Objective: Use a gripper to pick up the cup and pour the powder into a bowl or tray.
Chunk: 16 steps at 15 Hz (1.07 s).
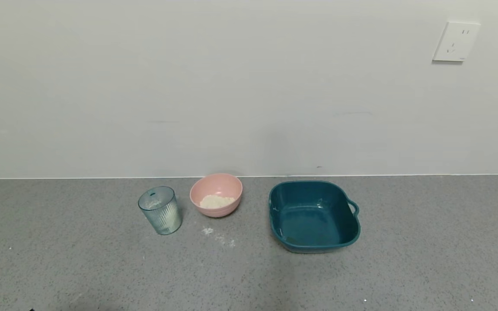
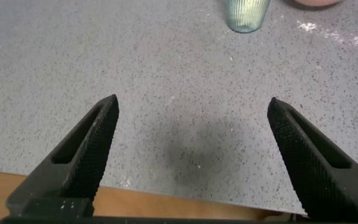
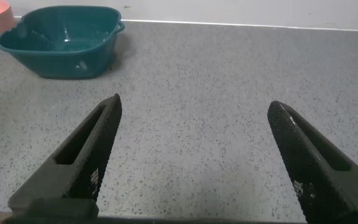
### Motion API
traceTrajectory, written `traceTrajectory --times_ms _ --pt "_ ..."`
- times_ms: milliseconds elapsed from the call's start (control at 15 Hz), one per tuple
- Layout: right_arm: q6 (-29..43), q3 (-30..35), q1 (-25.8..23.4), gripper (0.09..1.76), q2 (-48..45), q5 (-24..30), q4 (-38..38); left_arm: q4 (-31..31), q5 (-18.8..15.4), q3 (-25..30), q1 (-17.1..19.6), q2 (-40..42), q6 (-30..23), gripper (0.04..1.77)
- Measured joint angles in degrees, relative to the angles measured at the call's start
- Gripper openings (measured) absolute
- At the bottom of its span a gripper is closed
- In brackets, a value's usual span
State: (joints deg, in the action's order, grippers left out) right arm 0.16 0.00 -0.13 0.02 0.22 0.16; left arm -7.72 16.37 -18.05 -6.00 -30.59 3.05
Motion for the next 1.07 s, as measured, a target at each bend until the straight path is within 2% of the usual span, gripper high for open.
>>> traceTrajectory --times_ms 133,267,467,733,867,1067 --pt "0.02 0.0 -0.05 1.71 0.0 0.0 0.0 -3.39 0.02 0.65 0.51 6.12 -0.02 1.72" --pt "0.02 0.0 -0.02 1.71 0.0 0.02 0.0 -5.12 -0.34 1.52 2.76 11.39 0.23 1.72" --pt "0.02 0.0 0.02 1.71 0.0 0.0 0.02 -5.42 -2.54 2.73 5.25 17.86 0.91 1.72" --pt "0.02 0.0 0.0 1.71 0.0 0.02 0.05 -4.63 -4.67 3.93 5.86 26.16 1.61 1.72" --pt "0.0 0.0 -0.02 1.71 -0.02 0.0 0.02 0.63 -5.79 5.61 5.92 28.81 1.88 1.72" --pt "0.02 0.0 0.0 1.71 0.0 0.02 0.02 10.74 -8.06 11.5 5.95 30.29 3.78 1.72"
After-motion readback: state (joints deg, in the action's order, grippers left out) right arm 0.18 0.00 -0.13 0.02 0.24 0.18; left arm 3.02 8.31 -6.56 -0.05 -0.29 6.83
